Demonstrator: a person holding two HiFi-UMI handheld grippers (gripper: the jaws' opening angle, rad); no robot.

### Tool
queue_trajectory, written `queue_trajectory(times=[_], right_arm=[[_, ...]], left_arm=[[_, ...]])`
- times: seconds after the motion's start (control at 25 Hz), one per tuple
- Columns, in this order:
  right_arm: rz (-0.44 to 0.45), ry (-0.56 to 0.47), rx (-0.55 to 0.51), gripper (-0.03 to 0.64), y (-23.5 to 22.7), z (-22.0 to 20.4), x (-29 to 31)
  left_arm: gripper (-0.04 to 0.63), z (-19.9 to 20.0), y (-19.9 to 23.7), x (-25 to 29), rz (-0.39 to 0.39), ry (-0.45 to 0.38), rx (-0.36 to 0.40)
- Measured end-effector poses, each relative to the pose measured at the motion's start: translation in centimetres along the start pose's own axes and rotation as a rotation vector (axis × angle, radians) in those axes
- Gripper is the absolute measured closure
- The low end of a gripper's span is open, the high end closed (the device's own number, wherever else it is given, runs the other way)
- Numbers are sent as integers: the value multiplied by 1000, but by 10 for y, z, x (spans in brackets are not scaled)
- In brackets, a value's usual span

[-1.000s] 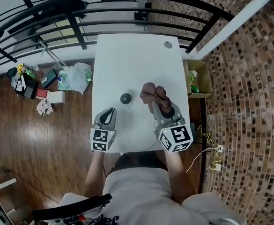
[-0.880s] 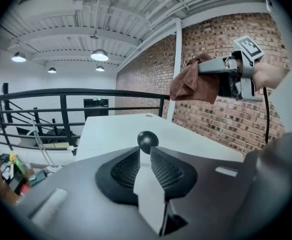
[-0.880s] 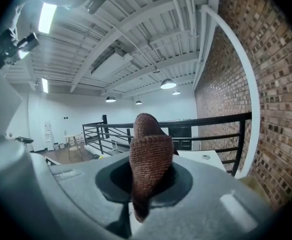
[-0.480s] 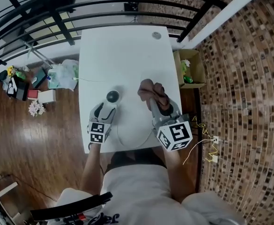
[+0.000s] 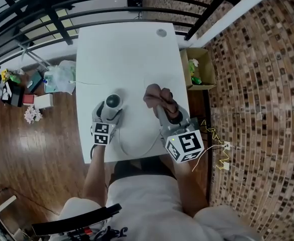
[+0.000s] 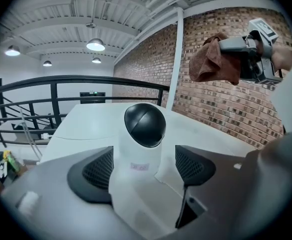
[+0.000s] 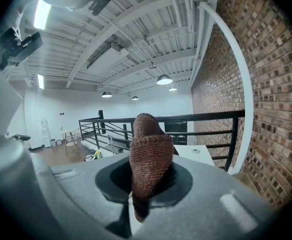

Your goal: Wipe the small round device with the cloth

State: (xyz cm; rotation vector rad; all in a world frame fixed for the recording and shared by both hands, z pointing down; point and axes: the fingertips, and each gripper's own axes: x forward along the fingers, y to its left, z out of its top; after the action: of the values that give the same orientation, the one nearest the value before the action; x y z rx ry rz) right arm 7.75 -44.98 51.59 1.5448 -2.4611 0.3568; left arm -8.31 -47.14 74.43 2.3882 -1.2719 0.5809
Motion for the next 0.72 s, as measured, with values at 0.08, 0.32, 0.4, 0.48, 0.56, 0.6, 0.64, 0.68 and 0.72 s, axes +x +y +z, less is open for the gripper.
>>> queue_trajectory(times=[0.08,0.32,0.4,0.48,0.56,0.6,0.64,0.68,0.72], right_arm=[[0,3,-1,588,-1,-1,-1],[-3,4,-10,588,-2,-1,-4],[-4,2,-13,588,-3,0,-5],[-7,-1,-15,588,-5,2,-7],[-10,-3,-18,588,-6,3,-8],[-11,-3,-17,588,-6,3,-8],[-12,-2,-16,588,-7,3,-8],[-12,-2,-15,588,-8,3,-9],[-11,-3,-15,588,-8,3,-9]], left_arm=[[183,1,0,4,5,3,2],[213,8,5,17,37,-26,22],[227,8,6,19,46,-27,12],[242,9,7,20,52,-28,9],[245,11,8,21,47,-26,9],[247,11,8,21,42,-21,6],[250,12,9,21,40,-17,5],[253,11,10,22,39,-13,3],[255,11,10,22,38,-7,1]])
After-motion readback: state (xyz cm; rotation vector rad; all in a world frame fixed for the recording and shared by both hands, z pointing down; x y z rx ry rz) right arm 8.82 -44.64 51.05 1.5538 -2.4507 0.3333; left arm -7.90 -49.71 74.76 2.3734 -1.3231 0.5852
